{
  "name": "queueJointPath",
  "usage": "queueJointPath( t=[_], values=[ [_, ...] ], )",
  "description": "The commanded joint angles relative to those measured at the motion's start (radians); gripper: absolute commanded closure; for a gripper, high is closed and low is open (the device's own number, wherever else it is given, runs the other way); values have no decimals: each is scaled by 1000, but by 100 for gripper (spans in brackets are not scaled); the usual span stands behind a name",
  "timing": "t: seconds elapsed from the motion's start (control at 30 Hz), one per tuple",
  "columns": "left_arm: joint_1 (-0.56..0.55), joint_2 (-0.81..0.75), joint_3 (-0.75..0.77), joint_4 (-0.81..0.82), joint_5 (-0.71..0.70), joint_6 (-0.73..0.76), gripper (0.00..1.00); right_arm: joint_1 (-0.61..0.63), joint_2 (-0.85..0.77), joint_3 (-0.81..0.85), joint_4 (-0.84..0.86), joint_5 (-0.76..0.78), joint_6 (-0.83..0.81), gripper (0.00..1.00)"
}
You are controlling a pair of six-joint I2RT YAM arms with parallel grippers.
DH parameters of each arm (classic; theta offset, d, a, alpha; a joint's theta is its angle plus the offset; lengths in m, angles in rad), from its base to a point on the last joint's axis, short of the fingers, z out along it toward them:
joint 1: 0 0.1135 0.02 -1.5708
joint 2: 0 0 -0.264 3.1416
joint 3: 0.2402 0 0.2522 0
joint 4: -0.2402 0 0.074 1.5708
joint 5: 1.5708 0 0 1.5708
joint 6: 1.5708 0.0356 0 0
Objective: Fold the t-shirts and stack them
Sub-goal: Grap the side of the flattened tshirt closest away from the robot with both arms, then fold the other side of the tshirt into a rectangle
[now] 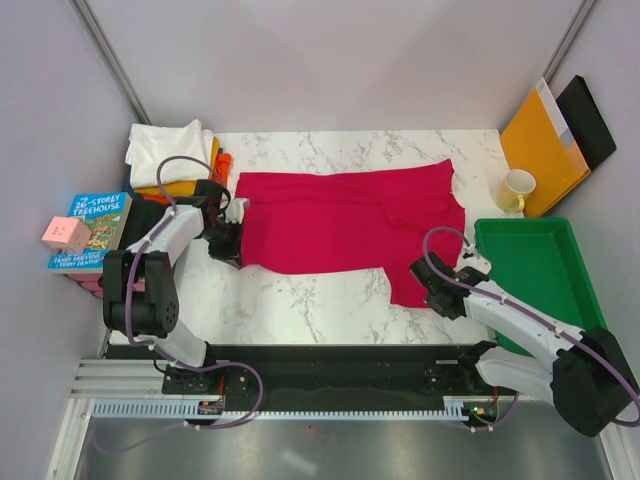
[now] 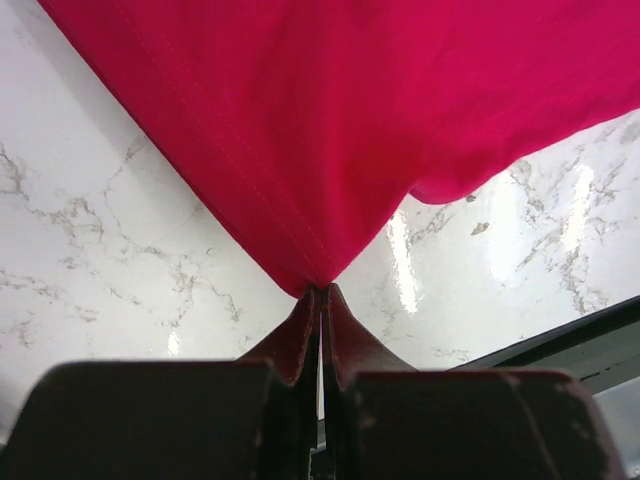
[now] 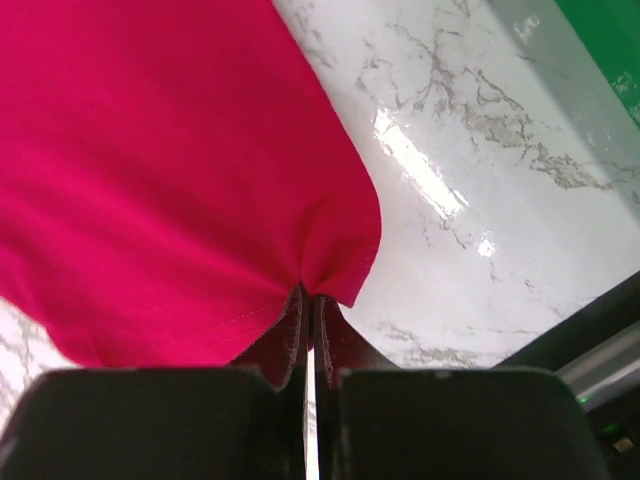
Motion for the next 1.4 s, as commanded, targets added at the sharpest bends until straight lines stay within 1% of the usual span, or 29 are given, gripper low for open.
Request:
queueJointPath(
  t=[0.0,0.1,0.27,0.4,0.53,0.67,0.7,0.83,0.97,1.0,1.1,1.13,1.27,1.37],
  values=[
    [4,-97,-4,-22,59,18,98,85,-33,84,-124,26,-10,100],
    [4,-117,-5,-31,73,9,98,150,-50,117,-147,38,1,100],
    [8,-180,-1,-31,94,-2,98,254,-53,222,-188,141,15,100],
    [12,-222,3,-32,97,-14,98,283,-55,291,-245,196,15,100],
    [21,-265,-8,-41,71,-5,98,299,-94,330,-309,244,35,100],
    [57,-309,-10,-60,70,7,98,302,-139,379,-366,294,29,100],
    [90,-326,-8,-61,73,10,98,302,-148,387,-374,310,19,100],
    [119,-340,6,-58,80,9,98,302,-128,446,-372,345,-25,100],
    [129,-295,44,-46,83,0,98,299,-76,500,-323,402,-92,100],
    [132,-283,51,-32,86,-3,98,294,-55,508,-302,408,-141,100],
    [136,-228,94,-3,85,-16,98,244,-10,523,-202,408,-223,100],
    [136,-210,110,9,88,-17,98,197,-1,523,-169,397,-284,100],
    [138,-104,215,38,93,-25,98,77,46,525,43,330,-448,100],
    [138,-46,288,67,80,-28,98,0,149,563,155,308,-565,100]
  ],
)
